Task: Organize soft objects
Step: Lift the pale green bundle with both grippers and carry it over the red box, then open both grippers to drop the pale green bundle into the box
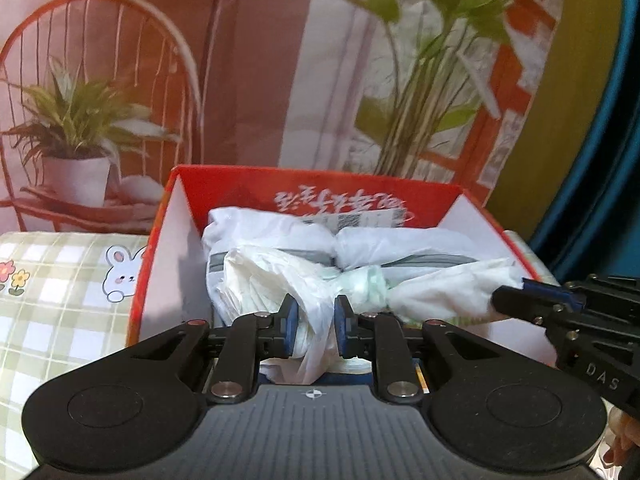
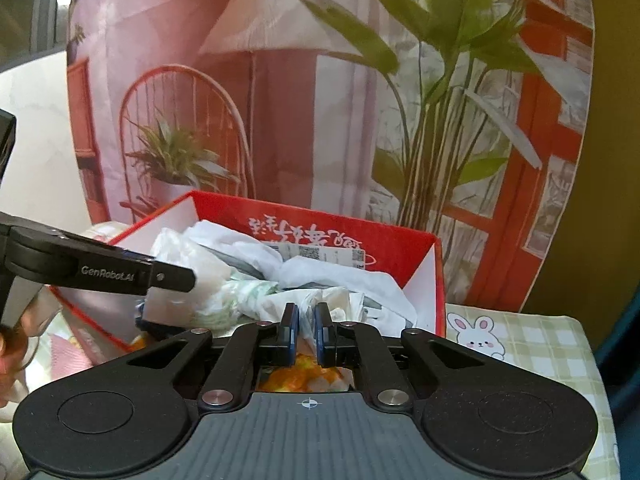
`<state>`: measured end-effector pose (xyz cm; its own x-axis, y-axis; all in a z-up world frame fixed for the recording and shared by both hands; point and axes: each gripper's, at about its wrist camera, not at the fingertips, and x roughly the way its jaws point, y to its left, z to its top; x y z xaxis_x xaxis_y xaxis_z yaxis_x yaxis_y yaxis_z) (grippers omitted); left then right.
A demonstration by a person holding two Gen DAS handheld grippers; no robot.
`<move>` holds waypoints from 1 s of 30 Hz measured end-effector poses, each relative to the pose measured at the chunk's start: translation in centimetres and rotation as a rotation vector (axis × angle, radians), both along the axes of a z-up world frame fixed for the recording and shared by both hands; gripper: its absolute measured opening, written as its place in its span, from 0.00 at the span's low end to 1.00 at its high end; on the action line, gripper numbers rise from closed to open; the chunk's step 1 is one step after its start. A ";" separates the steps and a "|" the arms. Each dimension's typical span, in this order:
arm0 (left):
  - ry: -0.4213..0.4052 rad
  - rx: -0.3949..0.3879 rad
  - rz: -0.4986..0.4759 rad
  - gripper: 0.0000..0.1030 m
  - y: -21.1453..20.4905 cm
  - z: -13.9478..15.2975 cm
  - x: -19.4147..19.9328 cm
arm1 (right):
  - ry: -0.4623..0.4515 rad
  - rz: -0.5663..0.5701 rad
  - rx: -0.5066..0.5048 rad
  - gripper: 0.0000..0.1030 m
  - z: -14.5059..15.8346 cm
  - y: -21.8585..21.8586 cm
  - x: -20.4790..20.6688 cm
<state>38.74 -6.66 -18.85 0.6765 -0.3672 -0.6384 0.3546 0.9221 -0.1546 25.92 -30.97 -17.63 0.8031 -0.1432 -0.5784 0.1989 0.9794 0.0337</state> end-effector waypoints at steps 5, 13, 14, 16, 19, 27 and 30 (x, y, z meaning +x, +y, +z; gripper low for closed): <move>0.028 0.012 0.005 0.20 -0.1 -0.3 1.4 | 0.035 -0.031 0.010 0.08 -0.9 -0.2 1.6; 0.036 0.020 -0.013 0.21 -0.2 -0.4 1.5 | 0.072 -0.070 0.034 0.11 -2.1 -1.3 1.9; 0.034 0.022 -0.017 0.22 -0.2 -0.3 1.3 | 0.073 -0.076 0.041 0.14 -2.1 -1.4 1.7; 0.027 0.027 -0.023 0.30 -0.2 0.0 1.0 | 0.069 -0.086 0.048 0.20 -2.0 -1.6 1.4; 0.019 0.040 -0.023 0.63 0.0 0.4 0.2 | 0.049 -0.089 0.052 0.31 -1.6 -1.5 0.6; -0.066 0.051 -0.042 0.90 0.4 3.0 -3.9 | -0.003 -0.051 0.039 0.68 -0.1 -0.4 -2.4; -0.085 0.048 -0.037 0.93 0.8 3.6 -5.5 | -0.023 -0.037 0.034 0.75 0.6 0.1 -3.7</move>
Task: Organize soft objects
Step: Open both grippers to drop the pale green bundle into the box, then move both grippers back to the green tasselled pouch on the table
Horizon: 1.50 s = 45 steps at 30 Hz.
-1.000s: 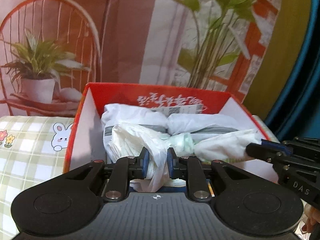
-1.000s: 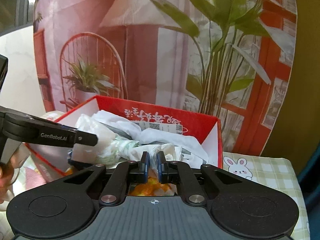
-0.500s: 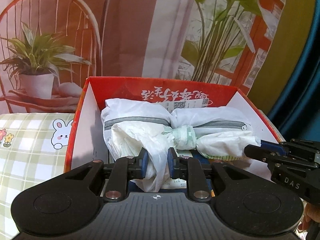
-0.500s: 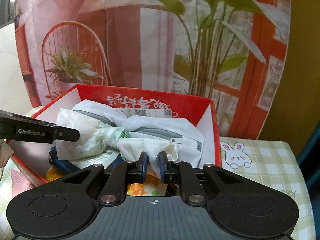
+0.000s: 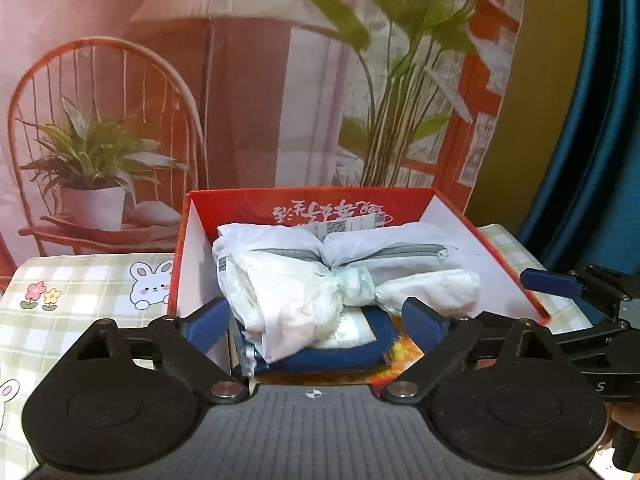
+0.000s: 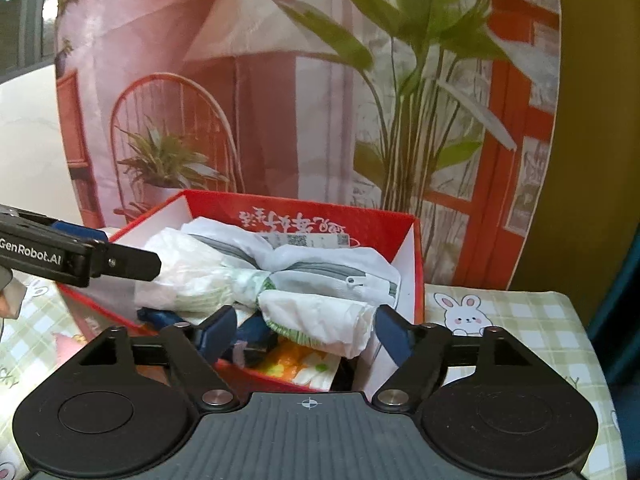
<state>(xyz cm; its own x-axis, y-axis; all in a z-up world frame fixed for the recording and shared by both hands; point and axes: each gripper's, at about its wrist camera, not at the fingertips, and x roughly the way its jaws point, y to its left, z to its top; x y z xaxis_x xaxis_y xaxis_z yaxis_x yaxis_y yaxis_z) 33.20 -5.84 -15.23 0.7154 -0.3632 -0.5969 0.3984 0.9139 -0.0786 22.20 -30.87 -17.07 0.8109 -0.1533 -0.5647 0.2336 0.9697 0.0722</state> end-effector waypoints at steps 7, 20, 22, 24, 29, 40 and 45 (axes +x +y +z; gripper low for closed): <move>-0.015 -0.005 0.041 1.00 2.0 0.2 -5.0 | -0.072 0.031 -0.002 1.00 1.5 1.2 -4.3; -0.029 0.003 0.061 1.00 4.4 -2.5 -14.4 | -0.071 0.119 0.051 1.00 -0.5 5.2 -13.4; -0.018 0.005 0.063 1.00 4.4 -3.0 -15.5 | -0.055 0.136 0.044 1.00 -1.3 6.4 -14.8; -0.005 0.005 0.061 1.00 4.3 -3.6 -16.4 | -0.034 0.142 0.056 1.00 -2.1 7.4 -16.0; 0.026 0.039 0.033 1.00 3.9 -5.1 -18.1 | 0.061 0.154 0.104 0.99 -4.1 9.5 -18.2; 0.079 0.006 0.045 1.00 4.4 -6.4 -19.0 | 0.214 0.188 0.120 0.93 -5.7 11.6 -19.6; 0.100 -0.005 0.034 1.00 4.3 -7.0 -18.9 | 0.268 0.184 0.143 0.85 -6.3 11.4 -19.6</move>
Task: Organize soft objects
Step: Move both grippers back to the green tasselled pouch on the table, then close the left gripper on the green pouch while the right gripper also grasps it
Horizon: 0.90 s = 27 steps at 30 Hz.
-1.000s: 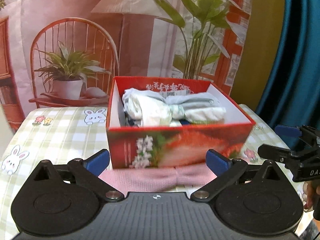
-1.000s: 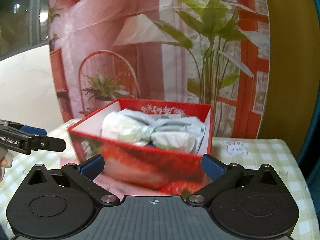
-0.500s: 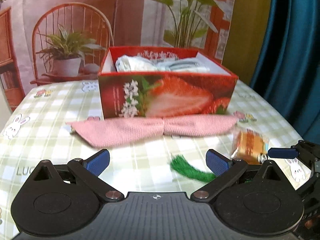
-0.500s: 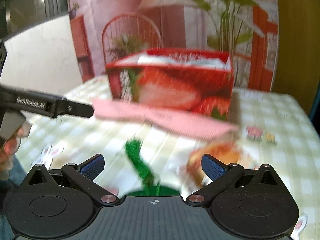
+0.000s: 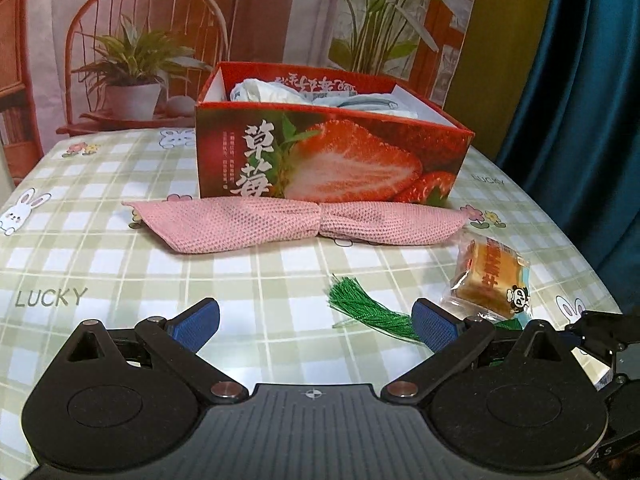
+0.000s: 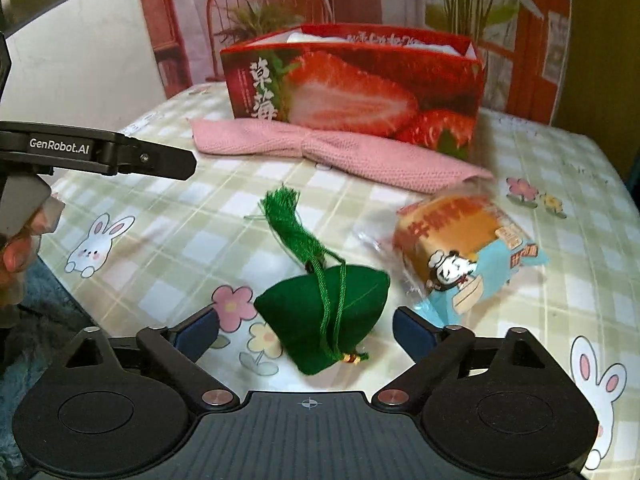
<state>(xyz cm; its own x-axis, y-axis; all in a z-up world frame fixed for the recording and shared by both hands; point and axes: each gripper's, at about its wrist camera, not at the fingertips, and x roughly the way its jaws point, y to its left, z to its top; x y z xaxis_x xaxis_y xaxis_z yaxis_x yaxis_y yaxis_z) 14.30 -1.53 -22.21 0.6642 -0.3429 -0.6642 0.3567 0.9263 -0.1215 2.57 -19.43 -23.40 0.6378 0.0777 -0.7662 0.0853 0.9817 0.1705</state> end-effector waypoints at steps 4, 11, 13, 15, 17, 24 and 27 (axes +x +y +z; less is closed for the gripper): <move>0.004 -0.014 -0.008 1.00 0.1 -0.2 0.1 | 0.006 0.030 0.002 0.73 0.0 0.3 0.6; 0.035 -0.022 0.033 0.98 0.8 -1.1 0.7 | 0.018 0.179 -0.010 0.60 -0.6 2.7 3.8; 0.046 -0.026 0.057 0.98 1.2 -1.3 1.0 | 0.004 0.230 0.000 0.60 -0.7 3.3 5.0; 0.053 -0.027 0.077 0.98 1.6 -1.6 1.3 | -0.014 0.271 0.006 0.60 -0.8 3.9 6.2; 0.061 -0.030 0.095 0.98 1.9 -1.8 1.5 | -0.034 0.295 0.010 0.60 -1.0 4.4 7.4; 0.075 -0.052 0.096 0.93 2.3 -2.2 1.9 | -0.077 0.280 0.001 0.59 -2.8 5.7 8.2; 0.079 -0.064 0.083 0.90 2.1 -2.3 1.9 | -0.111 0.253 -0.001 0.60 -3.1 5.6 7.1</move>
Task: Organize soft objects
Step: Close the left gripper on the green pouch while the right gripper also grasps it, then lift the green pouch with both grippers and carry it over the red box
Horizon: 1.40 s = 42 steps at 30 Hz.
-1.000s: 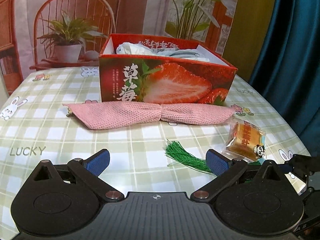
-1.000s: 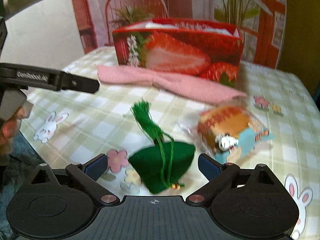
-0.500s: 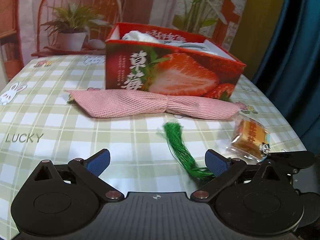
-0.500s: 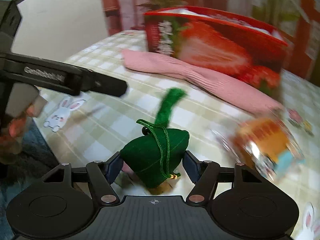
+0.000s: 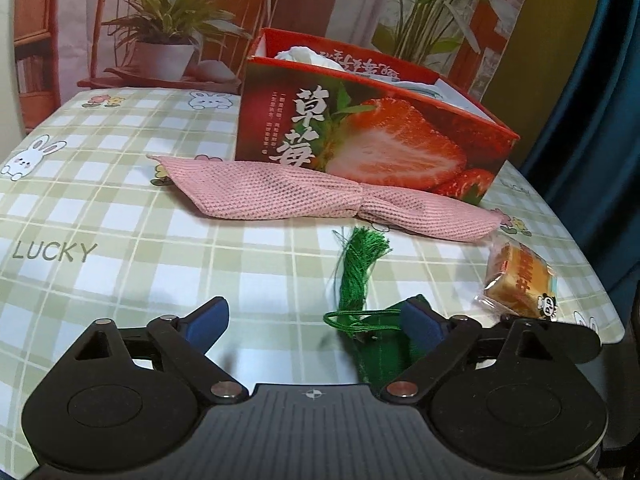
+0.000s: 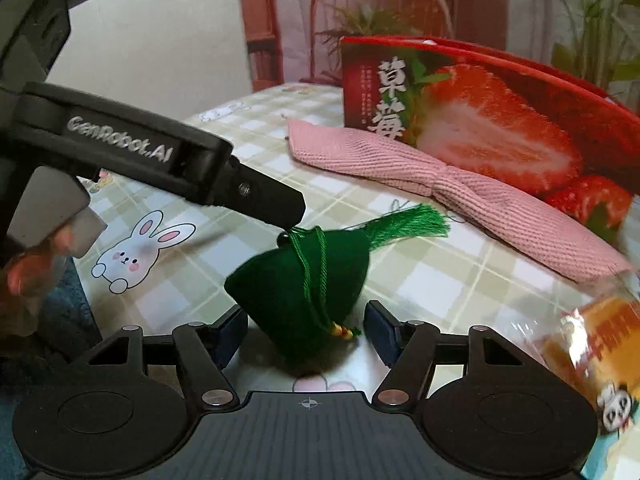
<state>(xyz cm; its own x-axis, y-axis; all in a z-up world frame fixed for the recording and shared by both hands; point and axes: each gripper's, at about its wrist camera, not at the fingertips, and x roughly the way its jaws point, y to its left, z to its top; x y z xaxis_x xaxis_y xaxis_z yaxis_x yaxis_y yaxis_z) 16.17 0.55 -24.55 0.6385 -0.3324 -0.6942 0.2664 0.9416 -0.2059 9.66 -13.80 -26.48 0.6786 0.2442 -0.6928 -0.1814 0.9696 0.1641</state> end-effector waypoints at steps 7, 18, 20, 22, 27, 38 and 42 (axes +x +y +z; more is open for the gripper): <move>0.022 -0.081 -0.081 0.68 -0.6 -0.3 -0.5 | -0.029 -0.041 0.045 0.59 0.3 -0.7 -1.5; 0.084 -0.136 -0.200 0.42 -1.7 -1.4 -0.9 | -0.110 -0.029 0.047 0.53 1.0 -0.3 -2.2; 0.081 -0.135 -0.205 0.42 -1.8 -1.4 -1.0 | -0.108 -0.032 0.053 0.52 1.0 -0.4 -2.2; 0.088 -0.143 -0.202 0.42 -1.6 -1.5 -0.8 | -0.107 -0.033 0.057 0.52 1.0 -0.4 -2.2; 0.104 -0.157 -0.195 0.42 -1.4 -1.8 -0.4 | -0.097 -0.038 0.059 0.53 0.8 -0.2 -2.0; 0.073 -0.167 -0.211 0.42 -1.8 -1.1 -1.0 | -0.127 -0.056 0.082 0.51 1.3 -0.6 -2.4; 0.071 -0.169 -0.212 0.42 -1.8 -1.0 -1.1 | -0.130 -0.057 0.083 0.51 1.3 -0.7 -2.5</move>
<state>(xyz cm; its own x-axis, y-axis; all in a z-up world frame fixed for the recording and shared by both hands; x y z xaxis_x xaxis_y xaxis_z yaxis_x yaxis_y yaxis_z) 15.04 -1.22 -25.58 0.4942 -0.5681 -0.6580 0.4328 0.8173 -0.3805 7.14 -14.46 -25.19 0.7756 0.2554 -0.5772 -0.1511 0.9630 0.2232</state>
